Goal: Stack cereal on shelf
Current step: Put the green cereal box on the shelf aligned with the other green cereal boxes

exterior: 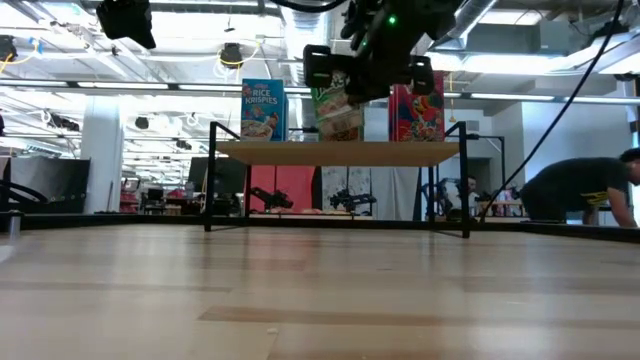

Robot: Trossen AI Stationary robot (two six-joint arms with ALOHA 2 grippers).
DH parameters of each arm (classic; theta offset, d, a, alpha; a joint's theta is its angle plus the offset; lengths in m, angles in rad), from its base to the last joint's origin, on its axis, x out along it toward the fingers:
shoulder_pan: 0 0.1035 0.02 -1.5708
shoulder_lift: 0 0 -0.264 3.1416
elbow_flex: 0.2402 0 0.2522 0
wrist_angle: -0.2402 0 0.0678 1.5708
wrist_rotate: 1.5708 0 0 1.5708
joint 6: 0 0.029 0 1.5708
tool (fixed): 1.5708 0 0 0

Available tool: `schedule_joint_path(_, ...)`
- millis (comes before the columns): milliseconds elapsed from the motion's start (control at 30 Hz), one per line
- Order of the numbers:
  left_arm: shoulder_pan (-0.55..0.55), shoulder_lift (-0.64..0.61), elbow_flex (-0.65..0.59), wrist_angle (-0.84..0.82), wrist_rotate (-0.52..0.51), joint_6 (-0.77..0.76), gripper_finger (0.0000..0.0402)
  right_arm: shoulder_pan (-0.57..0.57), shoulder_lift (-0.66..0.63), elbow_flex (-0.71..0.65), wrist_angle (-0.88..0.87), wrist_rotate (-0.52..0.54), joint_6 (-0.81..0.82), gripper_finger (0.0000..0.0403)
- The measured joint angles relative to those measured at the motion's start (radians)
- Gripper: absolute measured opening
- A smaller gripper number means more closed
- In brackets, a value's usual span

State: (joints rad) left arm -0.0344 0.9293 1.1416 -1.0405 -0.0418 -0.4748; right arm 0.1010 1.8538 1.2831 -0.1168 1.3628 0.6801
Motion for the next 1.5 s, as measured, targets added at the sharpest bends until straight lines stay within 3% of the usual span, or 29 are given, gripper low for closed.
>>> schedule_joint_path(367,0.0,0.0,0.0,0.0,0.0,0.0,0.0304,-0.025,0.0,0.0,0.029,-0.055,-0.087,0.0008)
schedule_joint_path(767,0.0,0.0,0.0,0.0,0.0,0.0,0.0304,-0.039,0.0,0.0,-0.007,-0.085,-0.08,0.0088)
schedule_joint_path(1167,0.0,0.0,0.0,0.0,0.0,0.0,0.0304,-0.012,0.0,0.0,-0.05,-0.086,-0.074,0.0128)
schedule_joint_path(1500,0.0,0.0,0.0,0.0,0.0,0.0,0.0304,0.02,0.0,0.0,-0.109,-0.085,0.001,0.0132)
